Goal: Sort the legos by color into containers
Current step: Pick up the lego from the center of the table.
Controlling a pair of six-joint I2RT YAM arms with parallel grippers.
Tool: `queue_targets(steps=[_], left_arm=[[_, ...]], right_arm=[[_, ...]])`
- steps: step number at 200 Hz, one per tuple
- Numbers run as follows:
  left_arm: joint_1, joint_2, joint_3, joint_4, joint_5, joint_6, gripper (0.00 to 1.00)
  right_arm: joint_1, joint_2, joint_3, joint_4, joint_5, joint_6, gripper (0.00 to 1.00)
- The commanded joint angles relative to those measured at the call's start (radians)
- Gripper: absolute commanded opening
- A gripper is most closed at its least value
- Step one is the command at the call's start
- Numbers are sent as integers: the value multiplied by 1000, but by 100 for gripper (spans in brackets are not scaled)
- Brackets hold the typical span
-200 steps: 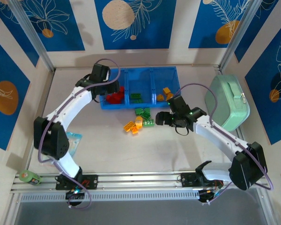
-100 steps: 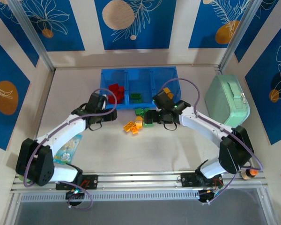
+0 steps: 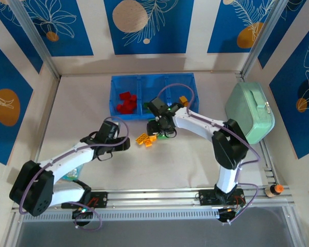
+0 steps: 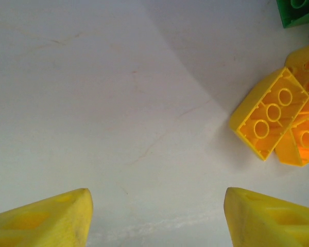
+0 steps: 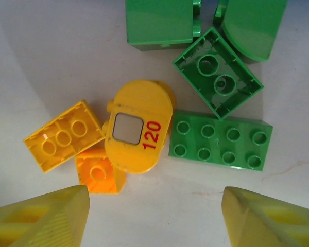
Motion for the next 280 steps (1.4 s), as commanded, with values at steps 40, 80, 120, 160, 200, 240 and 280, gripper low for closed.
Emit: queue_targets(steps=[40,80,120,160,200,240,280], left_arm=[[-27,-88,-66,32,-11,-43,68],[-28,-112,-82,19,-19,-43,68],[-28,-112,-75,12,-29,-39,68],[-28,-103,-77,15,-31,-40,67],[-28,-102,-79,15,-36,-44,67],[-27,-93,-74,16,-37,-39,67],[-28,-85,-64,13,-41,-34,67]], right_arm=[[27,175,140,-88,1,41,67],[34,236,185,-92,-3,44,64],[39,278,211,-104,15,47,59],[49,298,239,-139,82,51,52],[51,286,234,-154,106,60,46],[52,280,244,-141,88,55,47],[48,338,313,-161,67,51,51]])
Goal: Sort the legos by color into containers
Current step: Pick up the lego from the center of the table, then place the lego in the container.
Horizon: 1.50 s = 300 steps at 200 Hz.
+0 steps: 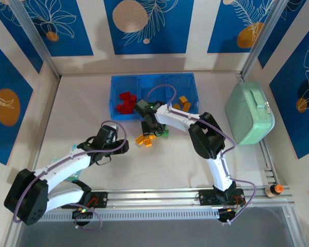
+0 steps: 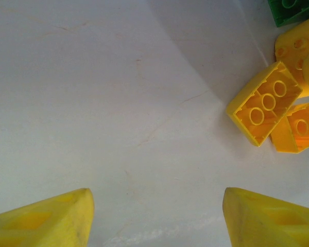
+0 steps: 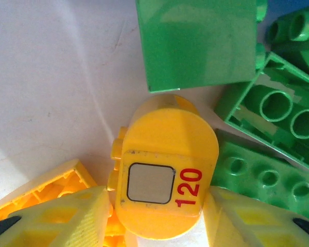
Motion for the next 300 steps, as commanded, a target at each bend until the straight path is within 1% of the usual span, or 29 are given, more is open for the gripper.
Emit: queue_targets(steps=[1,34,54,69,93,126,159,200,218,240,268,281,286,291,293,300], left_arm=[[-8,10,6,-6,-18,-4,67],[-8,7,4,-12,-23,-3,67],[-8,9,3,-12,-27,0,67],[-8,13,4,-10,-27,-1,66],[-8,17,7,-6,-25,2,66],[-6,18,14,1,-13,14,66],[-25,16,24,25,2,33,67],[-76,25,36,68,11,66,68],[-84,55,45,77,25,70,68],[-84,112,52,109,70,58,68],[-83,177,65,131,105,26,68],[-84,188,63,148,114,16,68],[-84,191,63,151,117,13,68],[-84,195,66,152,120,12,68],[-84,195,67,152,121,12,68],[-84,200,73,152,125,14,69]], right_arm=[[-1,54,52,-36,-16,10,51],[-9,68,51,-35,-17,19,50],[-7,57,41,-28,-16,22,46],[-5,36,28,-20,-11,25,41],[2,-25,19,-17,-2,24,37],[-18,-147,13,-18,28,2,37],[-97,-249,-18,-9,48,-34,38],[-273,-300,-60,6,42,-90,38],[-344,-276,-40,11,8,-124,38],[-417,-224,11,12,-26,-150,38],[-470,-138,101,-14,-54,-176,39],[-477,-96,144,-29,-42,-183,45],[-478,-88,159,-35,-36,-182,55],[-478,-81,167,-37,-30,-182,70],[-478,-81,169,-35,-27,-183,74],[-474,-92,167,-23,-12,-180,80]])
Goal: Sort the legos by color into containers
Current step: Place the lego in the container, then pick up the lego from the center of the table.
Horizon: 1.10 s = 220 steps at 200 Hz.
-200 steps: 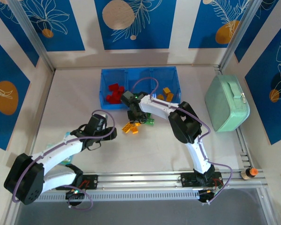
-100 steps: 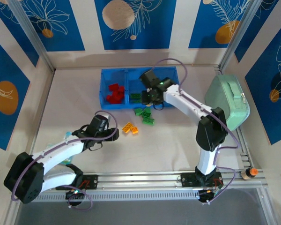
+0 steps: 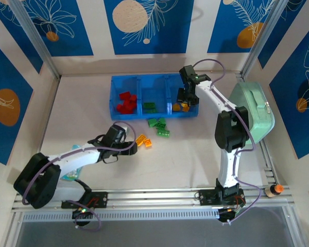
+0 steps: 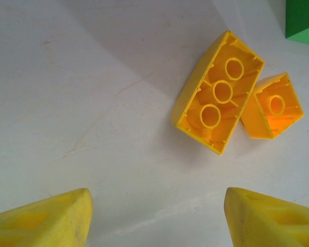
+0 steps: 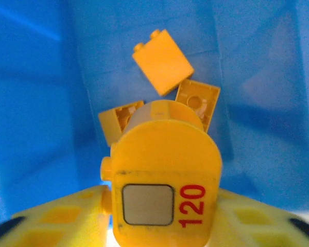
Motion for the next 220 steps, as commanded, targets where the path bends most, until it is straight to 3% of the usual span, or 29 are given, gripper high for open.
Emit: queue_targets(steps=[1,17,72,98,123,167,220], left_arm=[[-8,14,35,34,42,-15,69],[-8,24,45,25,38,-8,69],[-8,80,108,6,32,30,69],[-7,109,144,3,32,45,69],[-8,144,182,-5,34,56,69],[-7,131,197,-4,13,46,69],[-7,76,149,-12,-3,26,69]], right_arm=[[8,0,48,-20,1,-23,81],[14,-56,17,19,12,-18,86],[115,-269,-169,108,9,-48,86],[141,-329,-314,149,-102,-59,87],[196,-361,-450,210,-129,-48,92],[259,-264,-495,226,-151,30,97],[303,-113,-392,154,-92,161,99]])
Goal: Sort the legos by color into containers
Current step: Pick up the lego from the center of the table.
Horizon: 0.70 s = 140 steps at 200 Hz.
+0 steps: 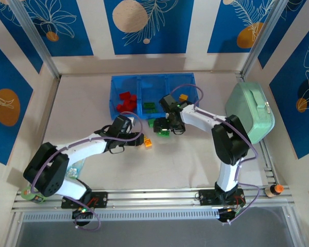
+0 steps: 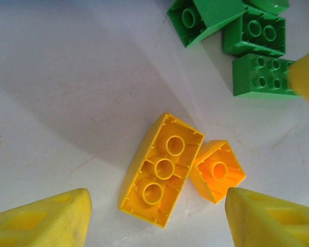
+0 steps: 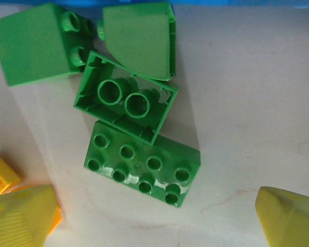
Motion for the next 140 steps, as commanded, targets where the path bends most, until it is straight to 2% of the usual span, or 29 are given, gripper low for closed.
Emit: queue_targets(steps=[1,28,71,101,140], left_arm=[[-7,-48,-27,-20,-16,-5,69],[-7,-76,-57,-28,-37,-6,69],[-8,-80,-68,-24,-39,-6,69],[-8,-85,-70,-26,-49,0,69],[-8,-91,-83,-24,-56,7,69]], right_arm=[[17,48,71,-47,28,84,99],[32,80,76,-49,50,125,98],[68,141,111,-74,76,139,88],[93,174,121,-97,113,152,78],[106,159,100,-95,134,169,57]])
